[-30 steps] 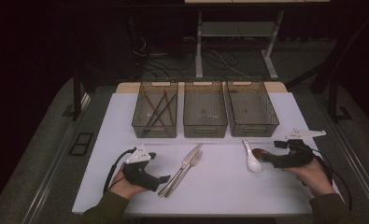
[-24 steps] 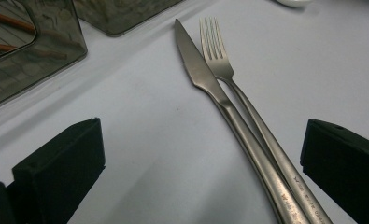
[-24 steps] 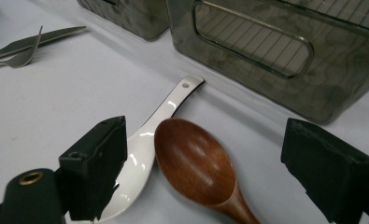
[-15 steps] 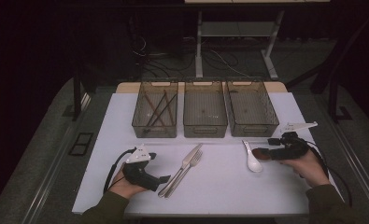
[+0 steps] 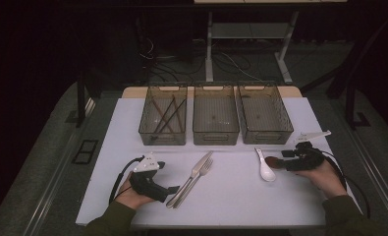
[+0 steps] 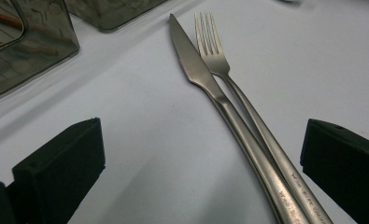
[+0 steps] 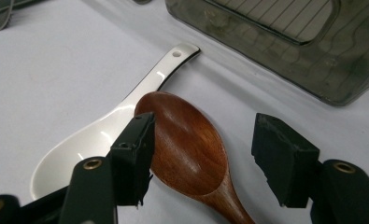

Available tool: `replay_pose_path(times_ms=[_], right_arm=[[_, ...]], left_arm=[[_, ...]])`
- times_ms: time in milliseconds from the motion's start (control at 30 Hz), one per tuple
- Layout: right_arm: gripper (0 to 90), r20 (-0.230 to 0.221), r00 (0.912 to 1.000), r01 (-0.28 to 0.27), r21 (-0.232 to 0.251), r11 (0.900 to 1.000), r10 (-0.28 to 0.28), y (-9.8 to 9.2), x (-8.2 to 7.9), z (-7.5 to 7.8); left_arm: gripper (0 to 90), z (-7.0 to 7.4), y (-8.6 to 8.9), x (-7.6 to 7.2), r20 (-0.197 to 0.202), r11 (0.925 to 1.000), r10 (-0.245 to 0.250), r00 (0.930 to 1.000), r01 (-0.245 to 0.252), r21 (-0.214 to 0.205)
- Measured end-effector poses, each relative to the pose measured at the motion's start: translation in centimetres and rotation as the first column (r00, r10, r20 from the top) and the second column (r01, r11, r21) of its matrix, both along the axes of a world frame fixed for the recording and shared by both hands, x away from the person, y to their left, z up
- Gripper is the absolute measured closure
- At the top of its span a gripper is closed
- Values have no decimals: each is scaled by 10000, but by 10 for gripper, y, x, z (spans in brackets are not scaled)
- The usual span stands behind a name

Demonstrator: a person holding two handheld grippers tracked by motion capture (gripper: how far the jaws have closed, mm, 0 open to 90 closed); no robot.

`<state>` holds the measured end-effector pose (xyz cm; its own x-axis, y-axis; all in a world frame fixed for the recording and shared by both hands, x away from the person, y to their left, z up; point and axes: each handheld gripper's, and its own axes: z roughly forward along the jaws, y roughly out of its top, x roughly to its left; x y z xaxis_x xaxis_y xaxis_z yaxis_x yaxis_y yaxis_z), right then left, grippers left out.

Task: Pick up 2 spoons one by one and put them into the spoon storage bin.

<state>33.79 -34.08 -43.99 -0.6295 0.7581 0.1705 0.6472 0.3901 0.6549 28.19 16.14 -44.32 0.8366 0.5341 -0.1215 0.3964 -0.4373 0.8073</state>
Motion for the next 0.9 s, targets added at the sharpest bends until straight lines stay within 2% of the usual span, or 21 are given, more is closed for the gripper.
replay_pose_path(times_ms=[467,900], right_arm=[[479,-4,9989,-472,-669,9966,473,2,-3,-4],[674,63,9949,-1000,-889,9910,1009,-2,-10,-2]], left_arm=[[0,0,0,0,-16,10000,-14,10000,14,-5],[0,0,0,-1,15,9999,-84,10000,84,83]])
